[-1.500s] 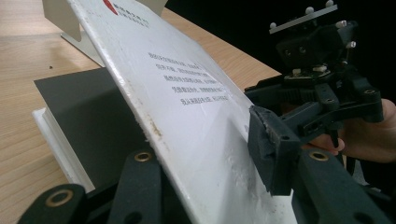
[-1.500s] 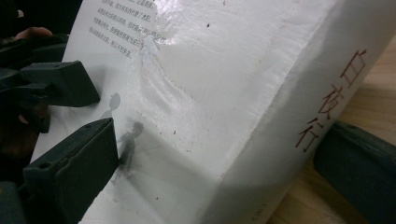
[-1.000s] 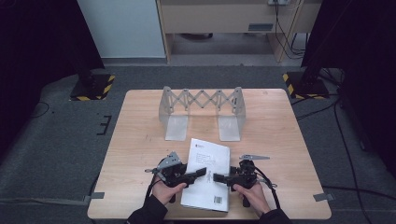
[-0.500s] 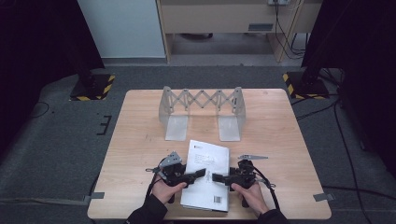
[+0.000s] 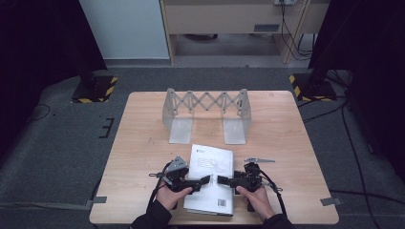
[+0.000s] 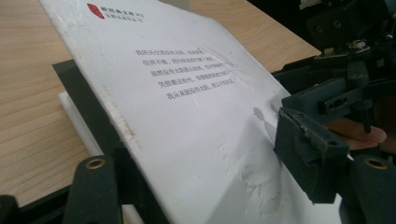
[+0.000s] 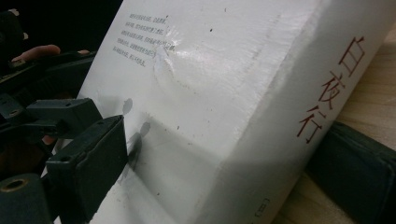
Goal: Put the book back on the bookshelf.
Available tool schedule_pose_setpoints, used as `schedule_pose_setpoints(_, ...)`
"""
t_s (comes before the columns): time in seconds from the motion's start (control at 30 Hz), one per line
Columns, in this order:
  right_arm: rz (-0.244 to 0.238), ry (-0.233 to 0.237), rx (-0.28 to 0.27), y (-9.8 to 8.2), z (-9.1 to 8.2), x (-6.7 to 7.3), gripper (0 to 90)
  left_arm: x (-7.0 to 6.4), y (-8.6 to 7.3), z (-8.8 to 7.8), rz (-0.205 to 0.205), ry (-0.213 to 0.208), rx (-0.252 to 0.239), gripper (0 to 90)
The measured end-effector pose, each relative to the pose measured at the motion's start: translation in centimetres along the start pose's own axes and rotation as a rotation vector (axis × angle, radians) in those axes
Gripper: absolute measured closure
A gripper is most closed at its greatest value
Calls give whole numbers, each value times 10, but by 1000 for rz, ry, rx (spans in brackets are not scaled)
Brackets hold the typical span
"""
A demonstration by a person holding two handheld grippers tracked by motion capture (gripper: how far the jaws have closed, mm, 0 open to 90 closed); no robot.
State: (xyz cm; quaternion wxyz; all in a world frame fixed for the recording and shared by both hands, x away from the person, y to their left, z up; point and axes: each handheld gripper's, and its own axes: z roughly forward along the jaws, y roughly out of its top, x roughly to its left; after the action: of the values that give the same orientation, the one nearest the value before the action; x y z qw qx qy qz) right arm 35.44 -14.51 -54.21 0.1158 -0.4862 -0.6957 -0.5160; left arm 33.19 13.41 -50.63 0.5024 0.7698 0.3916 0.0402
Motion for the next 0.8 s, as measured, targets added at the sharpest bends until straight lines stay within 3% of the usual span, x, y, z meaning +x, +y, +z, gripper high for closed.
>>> schedule_pose_setpoints(0.03, 0, -3, 1, 0, 0, 0, 78, 2, 0, -2, 5, 39, 8, 291)
schedule_pose_setpoints(0.17, -32, -29, 0, -1, -1, 1, 121, 14, -4, -10, -10, 111, 15, 282)
schedule_pose_setpoints(0.23, -43, -37, -2, -1, -1, 1, 132, 20, -6, -14, -53, 99, -20, 294)
schedule_pose_setpoints(0.33, -41, -35, -2, -1, -1, 0, 133, 27, -9, -13, -78, 128, -7, 285)
schedule_pose_setpoints(0.5, -40, -35, -3, -1, -1, 0, 133, 32, -13, -5, -147, 63, 7, 256)
schedule_pose_setpoints(0.7, -36, -37, 3, 0, -1, 1, 134, 35, -18, 1, -165, 12, -9, 235)
schedule_pose_setpoints(0.8, -44, -36, 2, 0, 0, 0, 132, 33, -20, 6, -173, -47, -4, 235)
